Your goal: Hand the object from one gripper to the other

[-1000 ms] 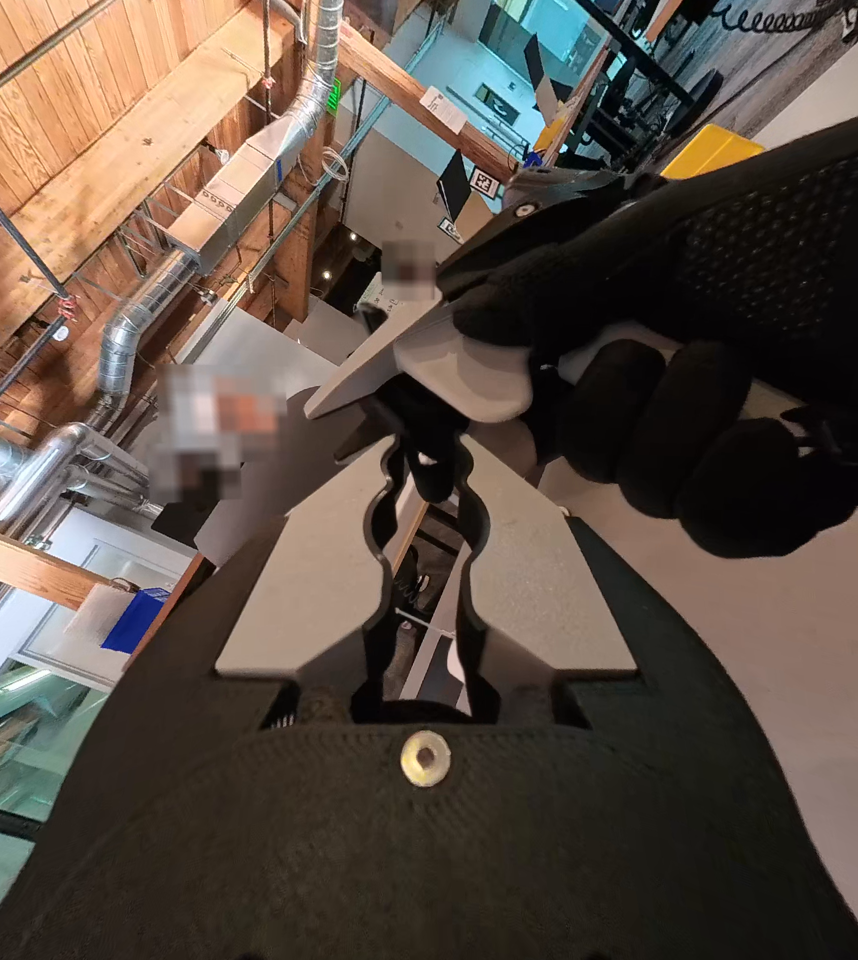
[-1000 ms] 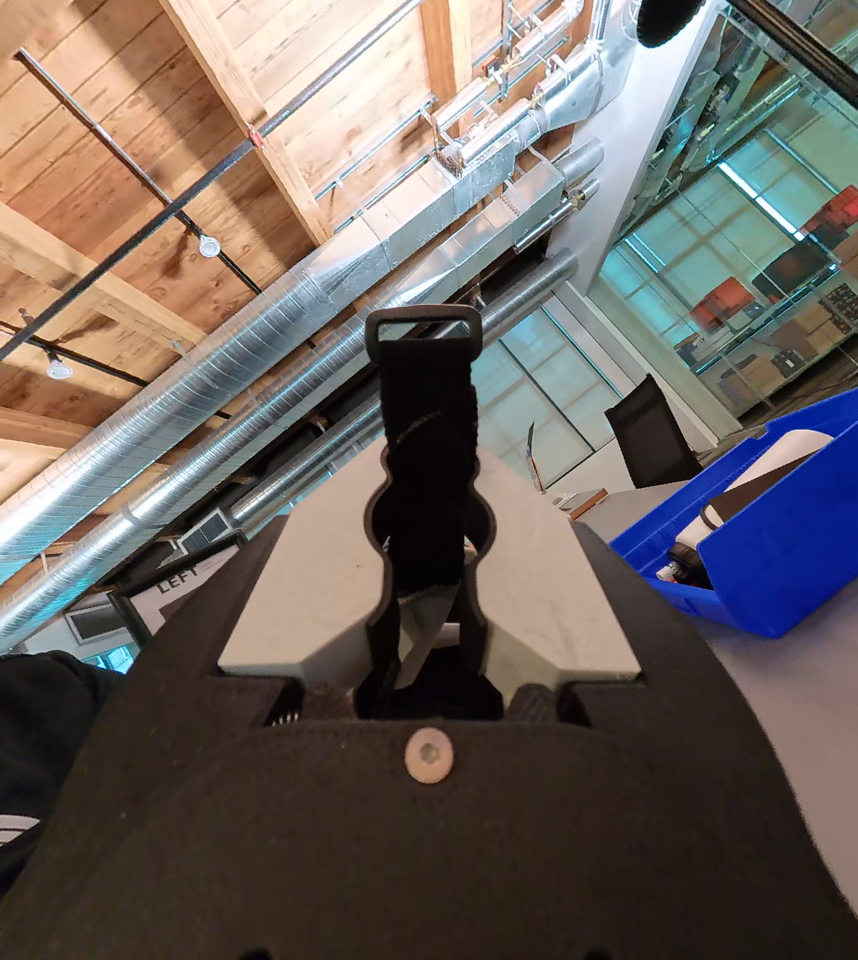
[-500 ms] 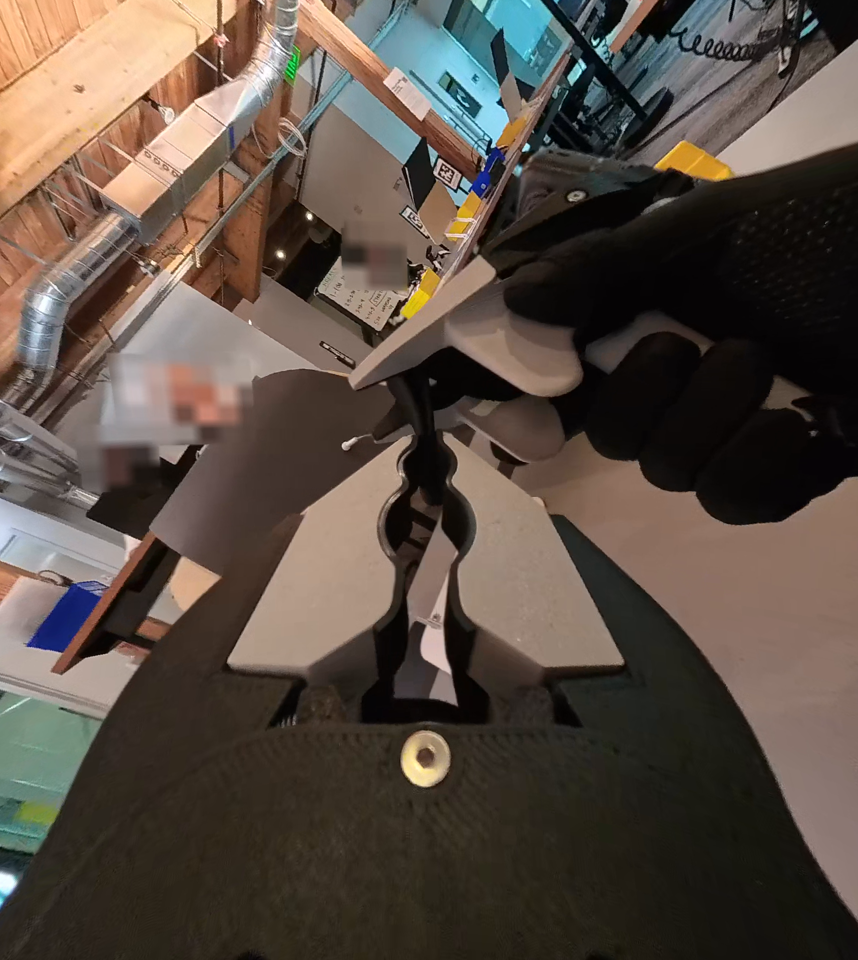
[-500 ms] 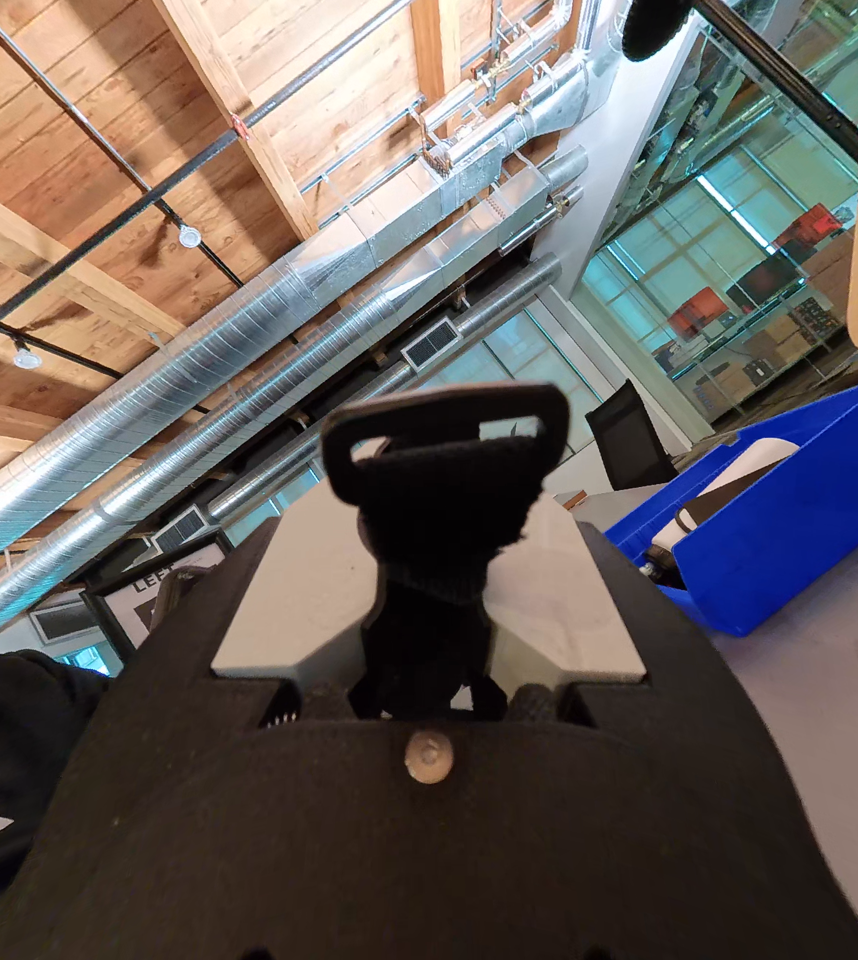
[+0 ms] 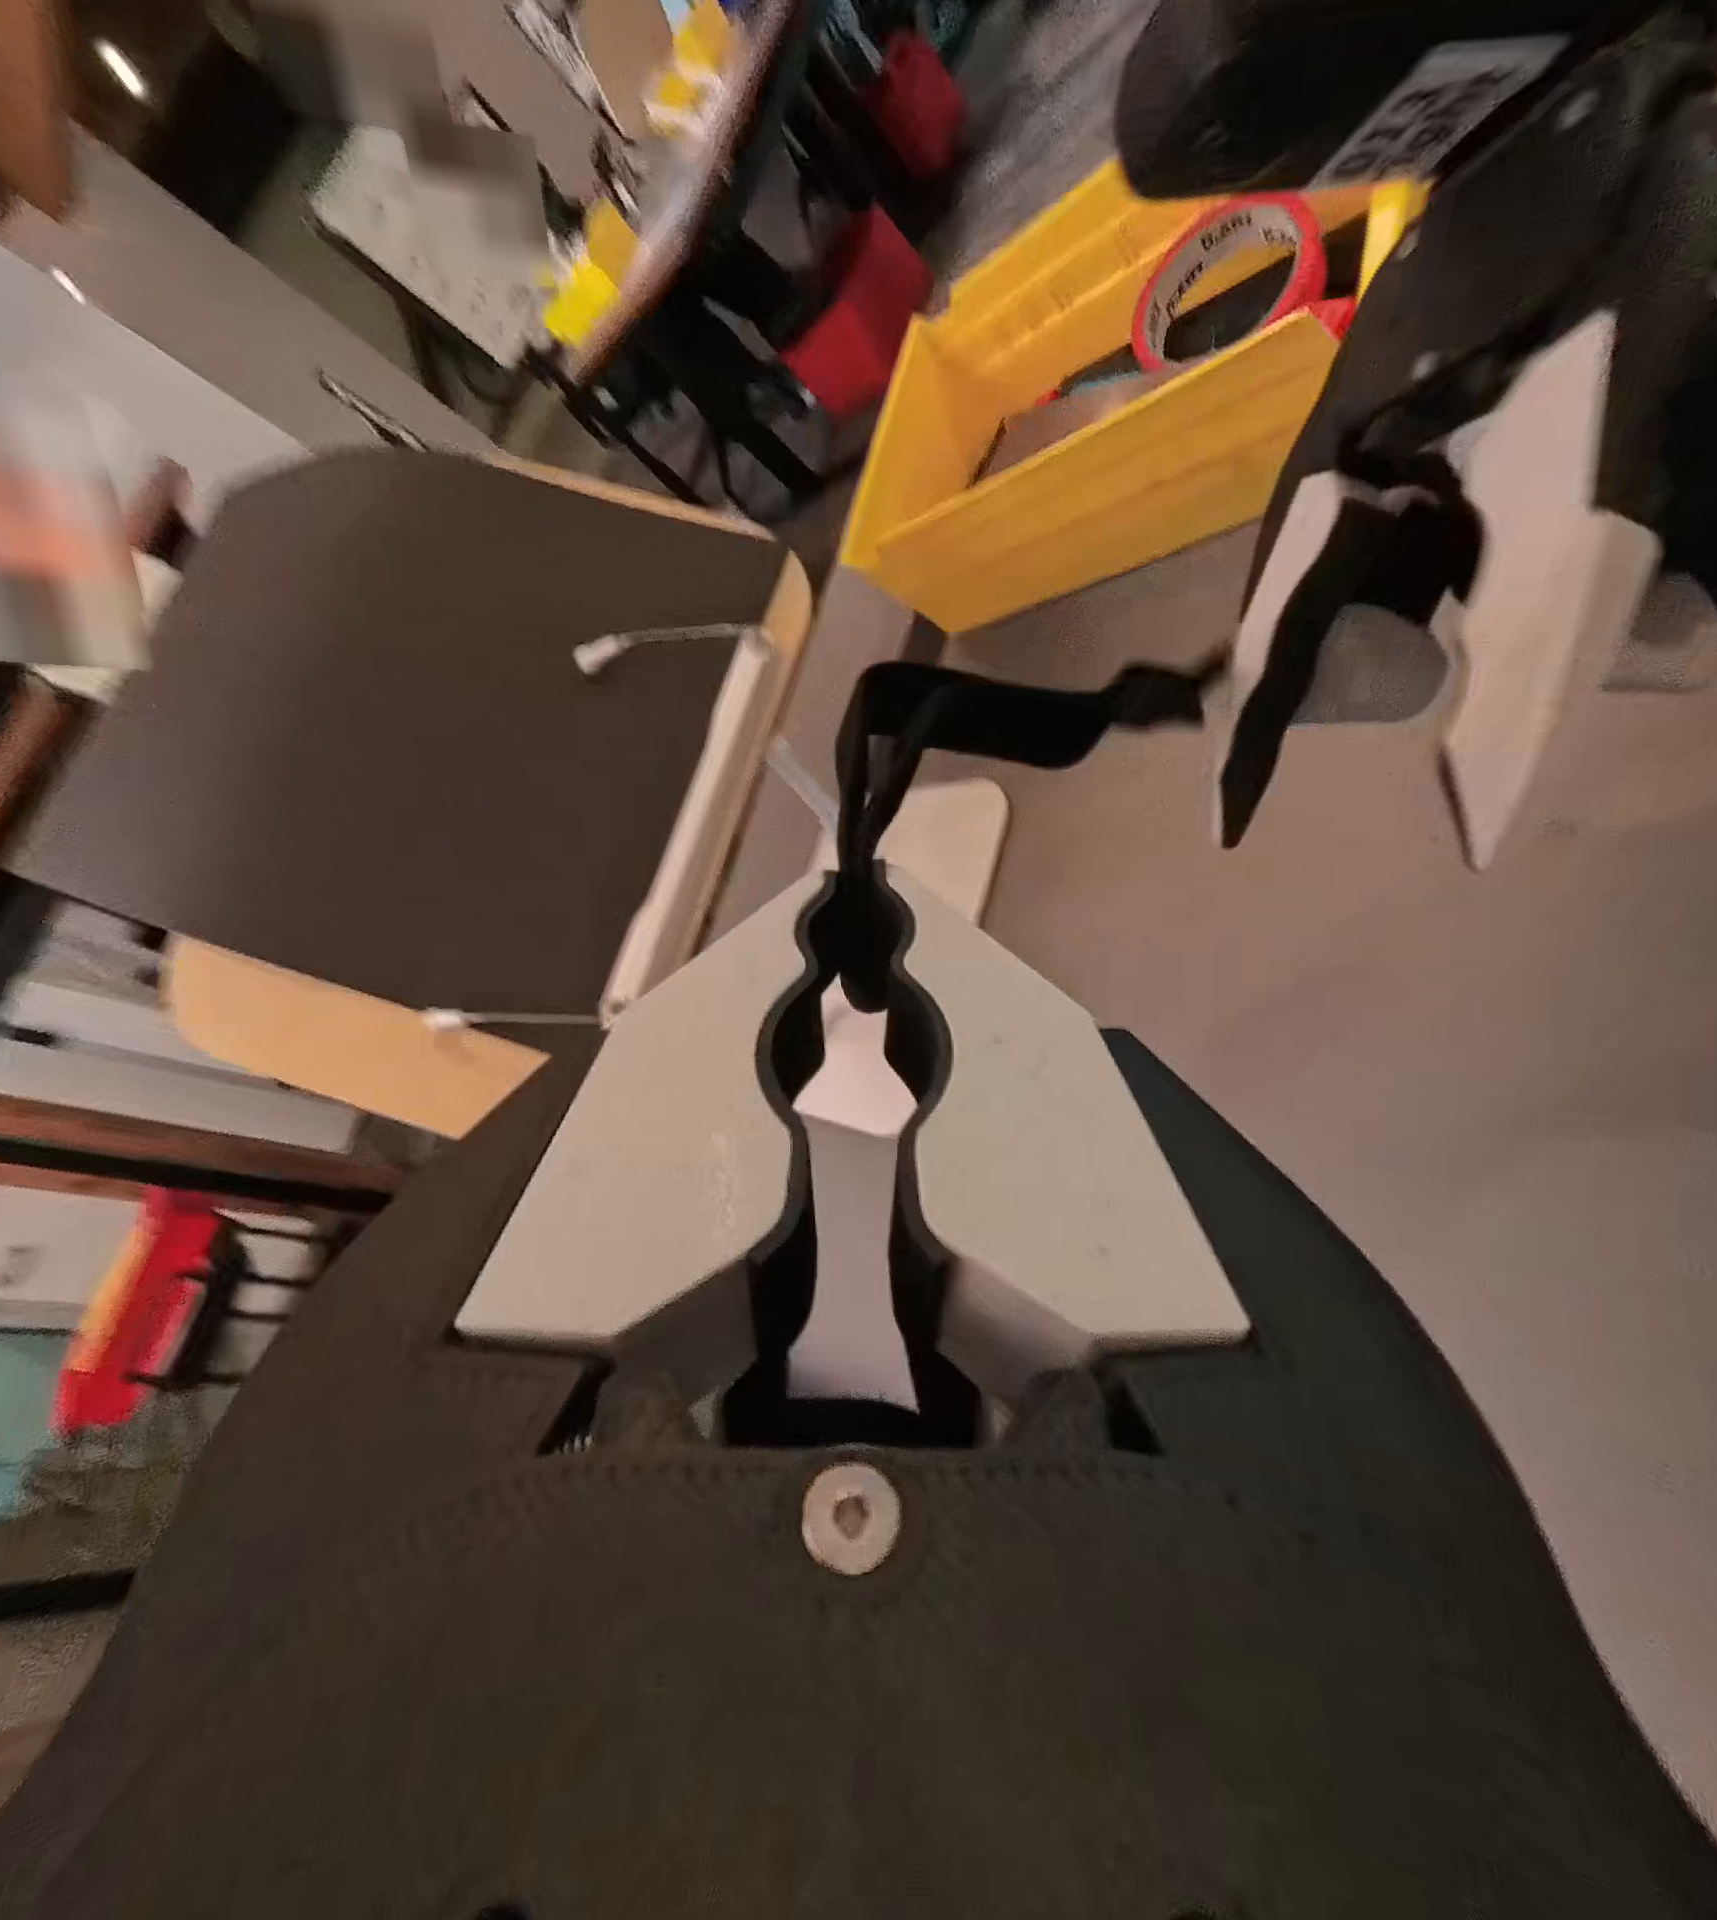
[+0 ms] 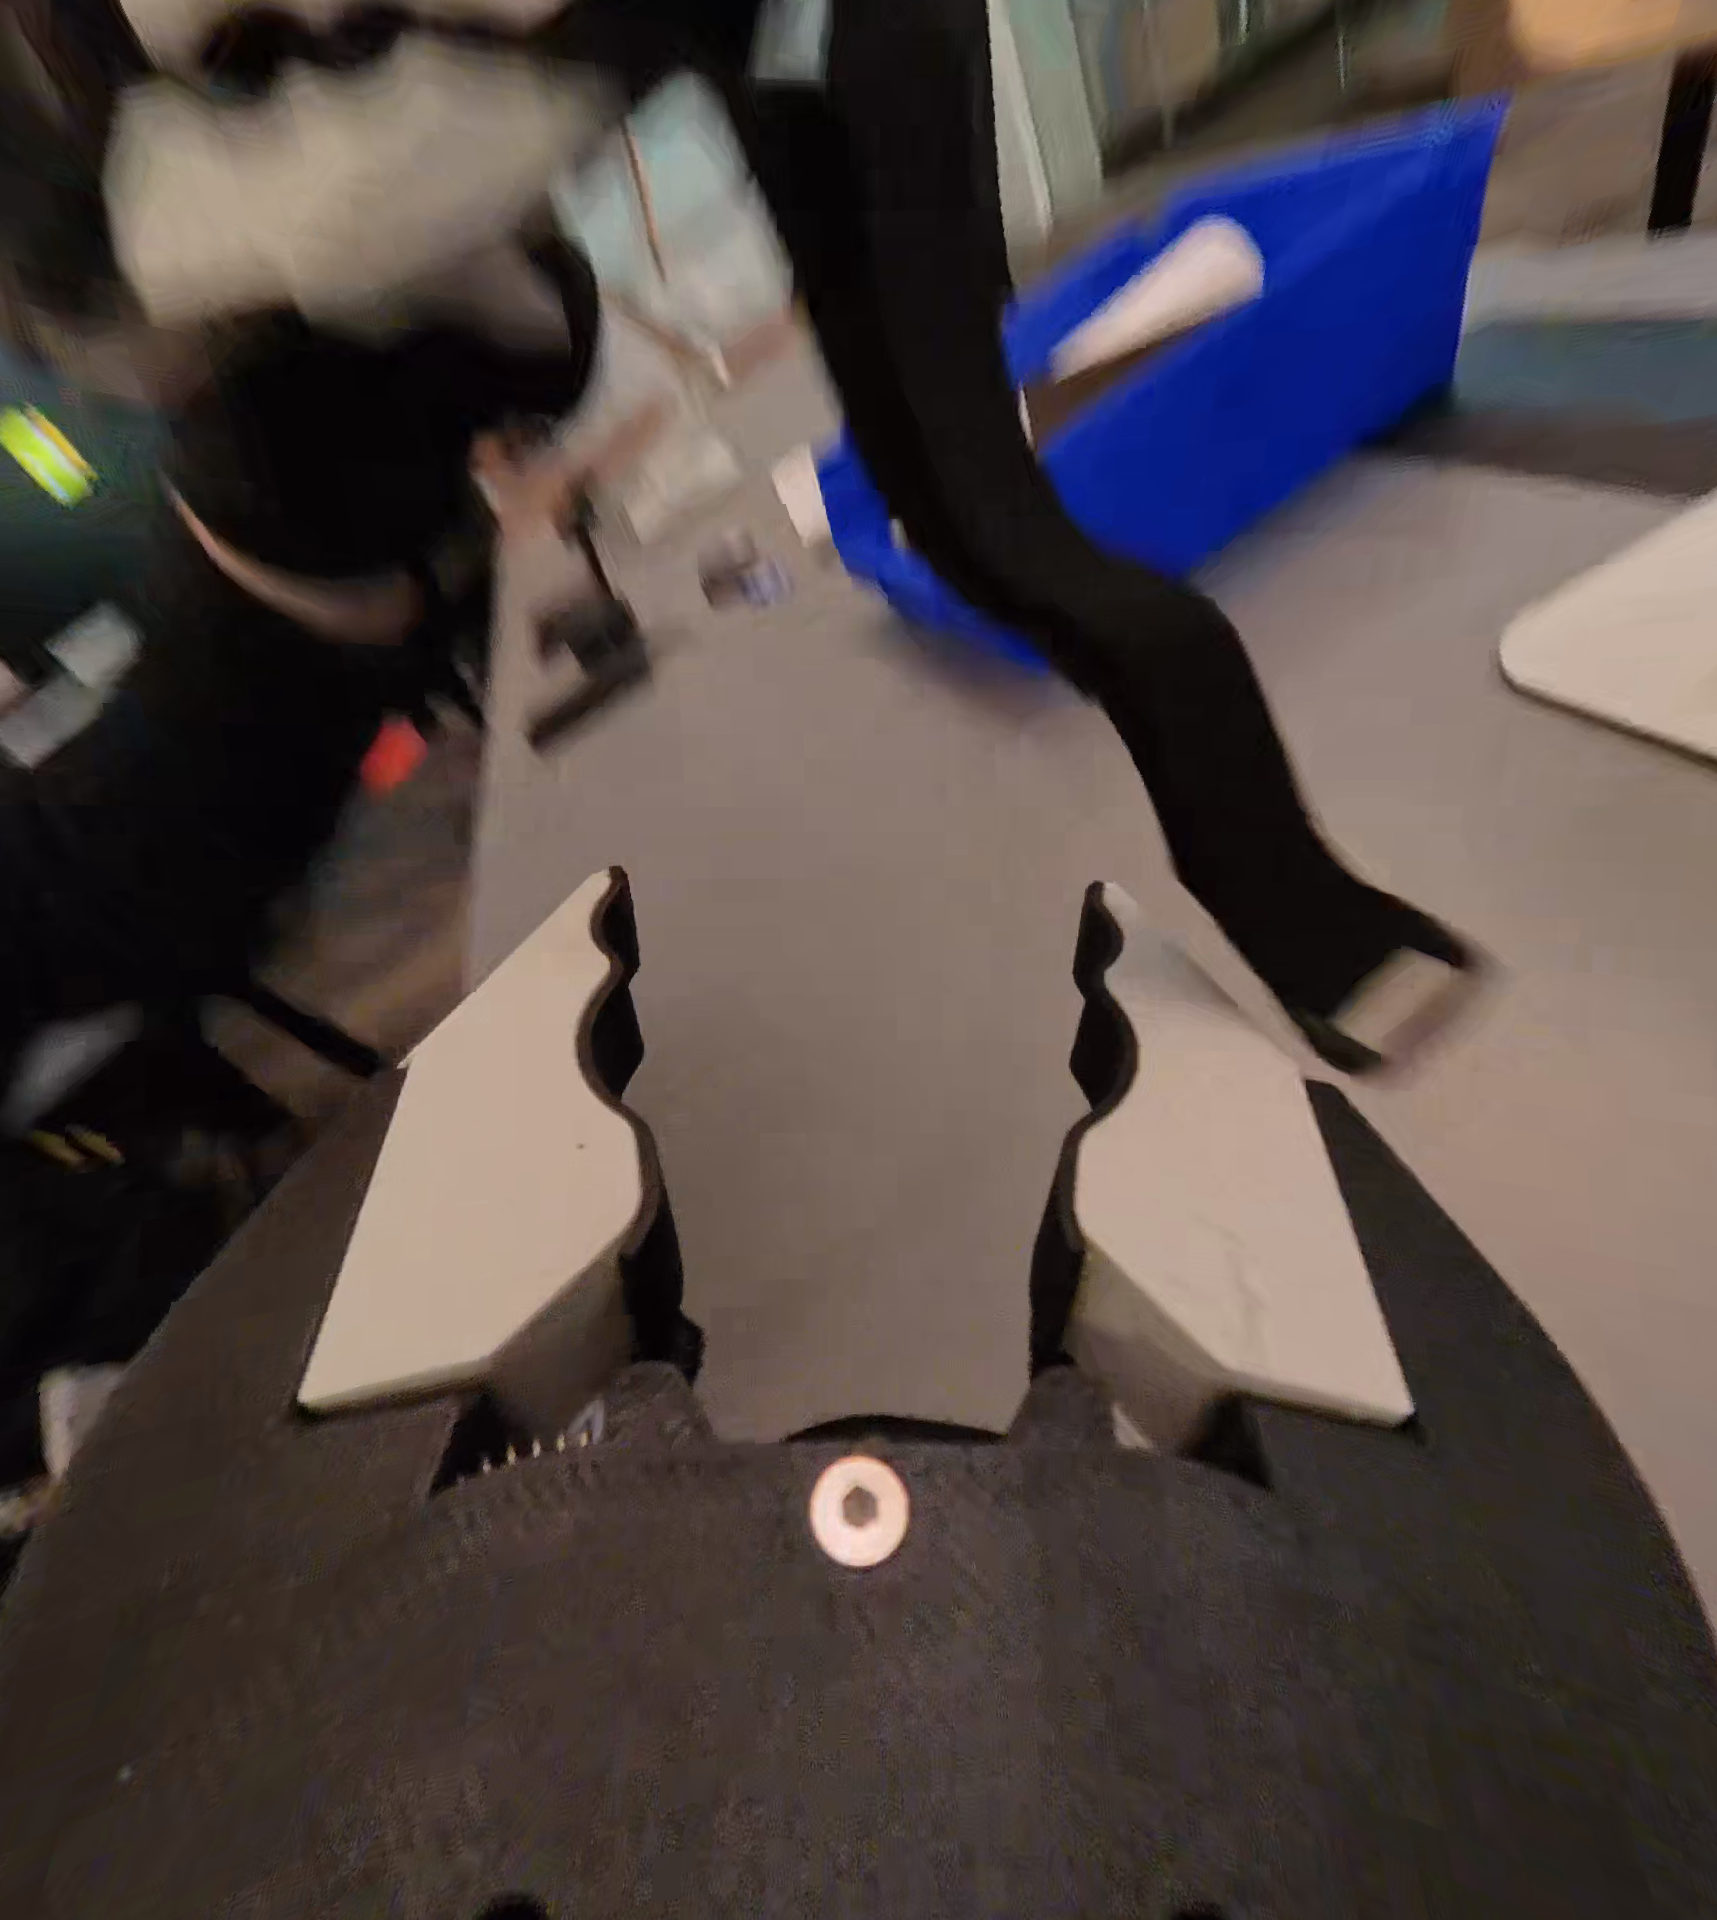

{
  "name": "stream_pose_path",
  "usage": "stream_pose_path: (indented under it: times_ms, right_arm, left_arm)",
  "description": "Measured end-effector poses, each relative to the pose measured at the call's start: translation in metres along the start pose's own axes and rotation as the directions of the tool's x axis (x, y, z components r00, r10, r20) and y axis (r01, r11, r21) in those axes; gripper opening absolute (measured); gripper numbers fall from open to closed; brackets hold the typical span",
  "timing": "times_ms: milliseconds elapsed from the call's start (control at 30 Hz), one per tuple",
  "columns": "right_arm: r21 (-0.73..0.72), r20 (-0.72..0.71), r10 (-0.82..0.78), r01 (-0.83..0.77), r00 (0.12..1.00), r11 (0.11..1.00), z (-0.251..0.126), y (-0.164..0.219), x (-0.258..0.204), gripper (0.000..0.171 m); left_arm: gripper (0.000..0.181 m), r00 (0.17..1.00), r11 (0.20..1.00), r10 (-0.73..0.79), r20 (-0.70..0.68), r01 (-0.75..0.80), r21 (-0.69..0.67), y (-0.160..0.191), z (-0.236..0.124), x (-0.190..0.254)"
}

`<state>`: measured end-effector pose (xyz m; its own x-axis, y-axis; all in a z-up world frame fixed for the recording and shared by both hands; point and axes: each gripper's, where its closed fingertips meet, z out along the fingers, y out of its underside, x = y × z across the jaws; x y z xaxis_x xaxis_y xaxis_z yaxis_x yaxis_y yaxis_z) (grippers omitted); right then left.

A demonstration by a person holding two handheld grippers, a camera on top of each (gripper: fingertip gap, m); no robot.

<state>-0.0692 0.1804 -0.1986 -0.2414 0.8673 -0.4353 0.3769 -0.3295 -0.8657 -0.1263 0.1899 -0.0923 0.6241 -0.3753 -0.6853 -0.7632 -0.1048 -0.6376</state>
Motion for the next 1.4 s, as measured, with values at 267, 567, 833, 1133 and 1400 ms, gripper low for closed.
stream_pose_path:
  times_ms: [267,567,833,1133,1400]
  right_arm:
    - [-0.138,-0.121,-0.602,0.587,0.789,0.798,-0.005,-0.027,-0.039,0.036]
    - [-0.441,-0.589,-0.797,0.773,0.134,0.456,0.007,-0.089,-0.008,0.056]
    - [-0.539,-0.576,-0.817,0.749,0.005,0.384,0.024,-0.072,0.008,0.041]
    - [-0.529,-0.545,-0.836,0.747,0.065,0.403,0.028,-0.062,0.010,0.020]
    - [-0.245,-0.629,-0.664,0.708,0.404,0.662,0.012,-0.071,0.012,0.008]
  left_arm:
    - [0.002,0.885,0.902,-0.410,-0.222,0.357,-0.242,0.024,0.015,0.007]
    - [0.002,0.618,0.719,-0.695,-0.368,0.579,-0.385,0.023,0.025,0.036]
    - [0.002,0.545,0.697,-0.717,-0.435,0.550,-0.459,0.020,0.017,0.051]
    - [0.004,0.561,0.726,-0.688,-0.461,0.507,-0.465,0.021,0.014,0.062]
    - [0.055,0.741,0.845,-0.523,-0.420,0.516,-0.142,-0.020,0.001,0.026]
